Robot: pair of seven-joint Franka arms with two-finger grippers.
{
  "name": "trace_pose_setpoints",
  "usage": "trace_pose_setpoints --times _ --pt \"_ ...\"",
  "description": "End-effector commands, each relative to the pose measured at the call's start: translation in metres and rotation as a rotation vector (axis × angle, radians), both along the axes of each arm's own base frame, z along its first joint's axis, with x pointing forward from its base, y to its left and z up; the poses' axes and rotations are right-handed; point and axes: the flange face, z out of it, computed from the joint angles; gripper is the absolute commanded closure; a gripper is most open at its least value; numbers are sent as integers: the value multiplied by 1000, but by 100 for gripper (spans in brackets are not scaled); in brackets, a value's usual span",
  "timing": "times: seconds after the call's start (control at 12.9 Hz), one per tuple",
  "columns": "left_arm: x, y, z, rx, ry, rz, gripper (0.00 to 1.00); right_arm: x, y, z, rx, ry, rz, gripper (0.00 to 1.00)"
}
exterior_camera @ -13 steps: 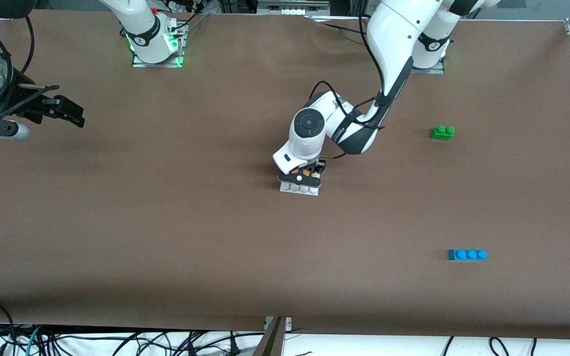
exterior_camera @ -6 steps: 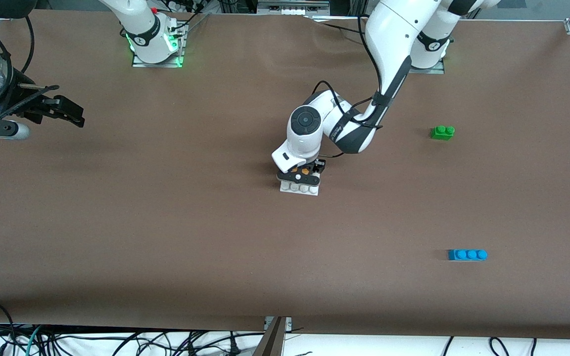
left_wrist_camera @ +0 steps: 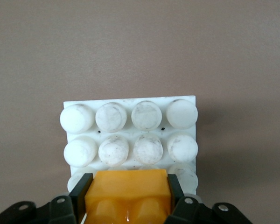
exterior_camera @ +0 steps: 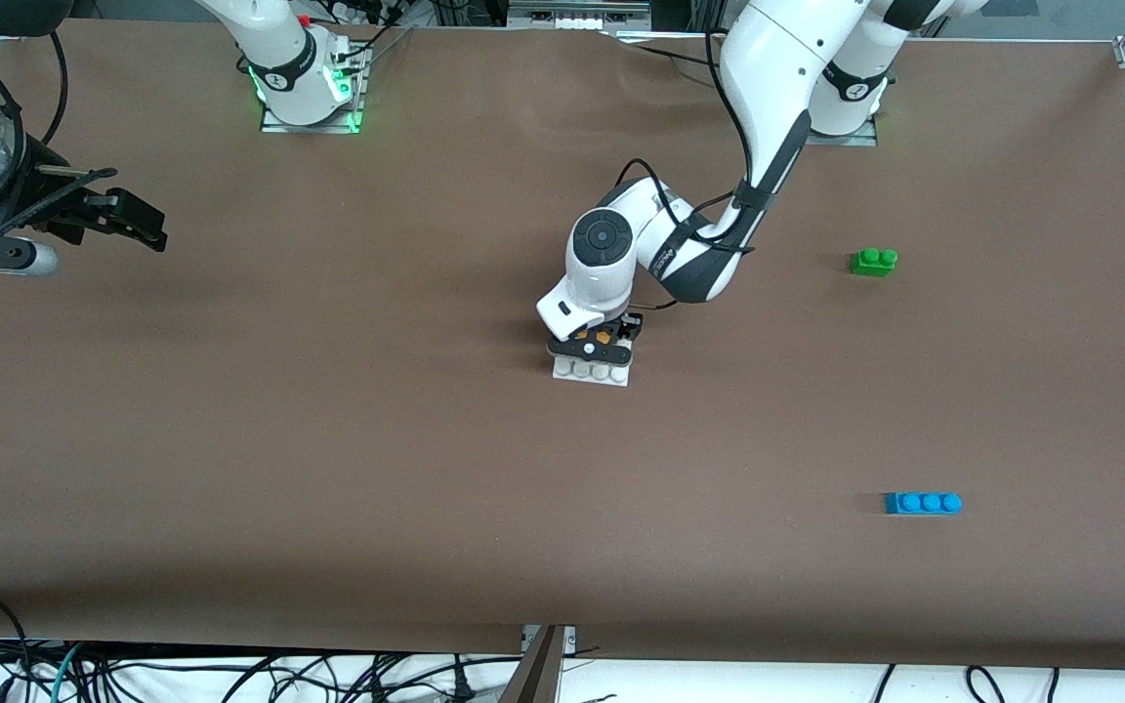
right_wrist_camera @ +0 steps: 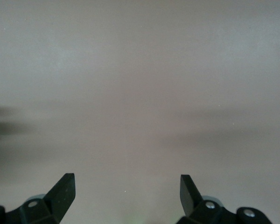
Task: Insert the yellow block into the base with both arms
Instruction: 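Lower and press the yellow brick onto the plate studs with the left gripper, then open the left gripper and lift it off the brick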
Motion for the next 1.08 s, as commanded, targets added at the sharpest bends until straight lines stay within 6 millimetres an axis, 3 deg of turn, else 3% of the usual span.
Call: trace_pose_setpoints --times 0.0,0.31,0.46,0.77,1.01 --pt "-1 -3 4 19 -23 55 0 0 0 6 5 1 -4 1" --pt "-1 -5 6 16 -25 47 0 1 2 6 5 -2 -4 1" --pt "6 -2 20 8 -36 54 0 0 6 7 5 -5 2 1" --pt "45 34 120 13 -28 52 0 0 6 7 5 -5 2 1" --pt "73 87 200 -13 -22 120 0 1 6 6 5 -4 2 1"
